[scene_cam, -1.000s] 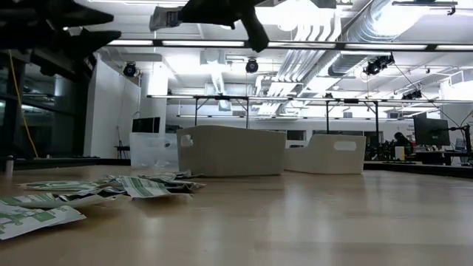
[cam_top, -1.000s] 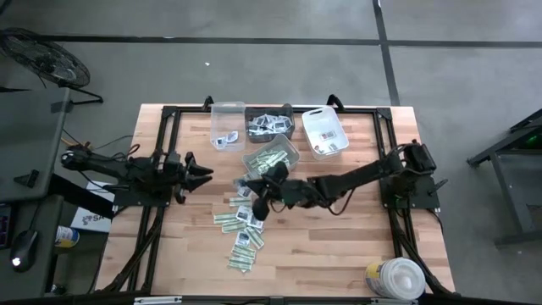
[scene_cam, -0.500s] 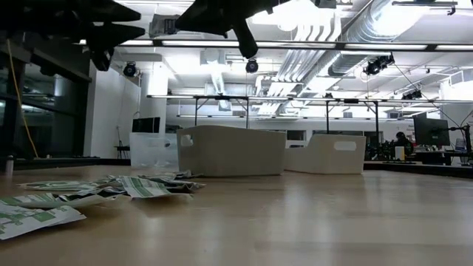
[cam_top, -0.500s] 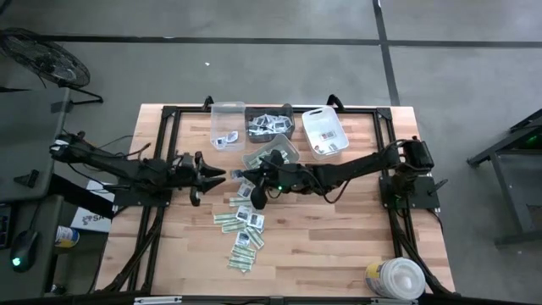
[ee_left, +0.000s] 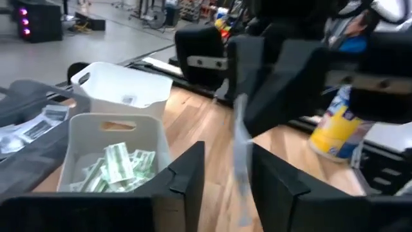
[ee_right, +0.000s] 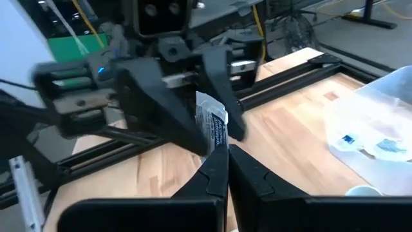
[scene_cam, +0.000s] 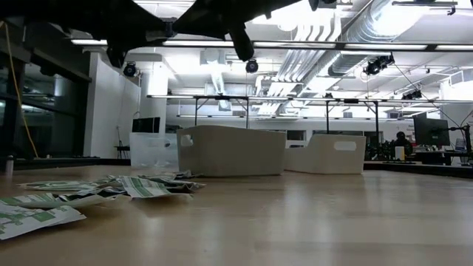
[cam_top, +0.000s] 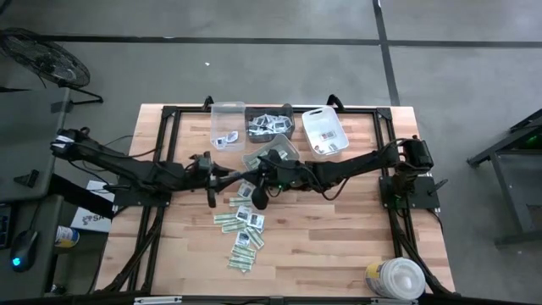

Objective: Pick & Place First Aid Supplies
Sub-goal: Put the alcohol pad into the transparent bin

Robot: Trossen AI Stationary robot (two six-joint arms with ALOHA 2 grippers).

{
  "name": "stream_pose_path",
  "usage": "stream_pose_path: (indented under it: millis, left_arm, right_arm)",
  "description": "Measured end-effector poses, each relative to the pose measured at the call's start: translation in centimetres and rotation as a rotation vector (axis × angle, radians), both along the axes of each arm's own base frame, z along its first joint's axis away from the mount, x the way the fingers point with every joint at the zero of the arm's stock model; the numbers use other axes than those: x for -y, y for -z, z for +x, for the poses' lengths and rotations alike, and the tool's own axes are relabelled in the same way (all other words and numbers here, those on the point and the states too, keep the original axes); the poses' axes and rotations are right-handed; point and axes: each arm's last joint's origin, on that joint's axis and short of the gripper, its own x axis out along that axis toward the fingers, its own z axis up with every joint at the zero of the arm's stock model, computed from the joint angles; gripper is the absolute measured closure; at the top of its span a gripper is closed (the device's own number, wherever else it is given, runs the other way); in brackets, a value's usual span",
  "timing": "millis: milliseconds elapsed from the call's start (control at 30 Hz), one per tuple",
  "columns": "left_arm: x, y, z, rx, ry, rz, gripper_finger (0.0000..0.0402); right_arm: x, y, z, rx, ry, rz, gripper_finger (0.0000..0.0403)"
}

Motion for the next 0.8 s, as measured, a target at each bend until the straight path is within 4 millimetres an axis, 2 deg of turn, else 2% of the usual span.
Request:
stream_pose_path:
  millis: [200, 400, 533, 667, 800]
  left_arm:
    - [-0.1, 0.2, 0.3, -0.020, -0.057, 0.011, 0.0389]
    - [-0.1, 0.2, 0.2, -0.019, -0.091, 0.016, 0.0398]
    - [-0.4, 0.2, 0.2, -0.020, -0.157, 0.021, 0.0399]
    - [-0.4, 0.2, 0.2, -0.018, -0.189, 0.024, 0.0400]
    - [-0.8, 0.2, 0.0, -0.015, -0.308, 0.035, 0.0400]
  right_arm:
    - [-0.1, 0.1, 0.0, -0.015, -0.040, -0.014, 0.0403]
    - [0.0, 0.0, -0.1, -0.030, -0.071, -0.019, 0.0402]
    - [0.5, -1.0, -0.9, -0.056, -0.159, 0.002, 0.0388]
    - [2.2, -3.2, -2.3, -0.046, -0.184, 0.038, 0.0340]
    - [3.7, -5.3, -4.3, -0.073, -0.180, 0.052, 0.0277]
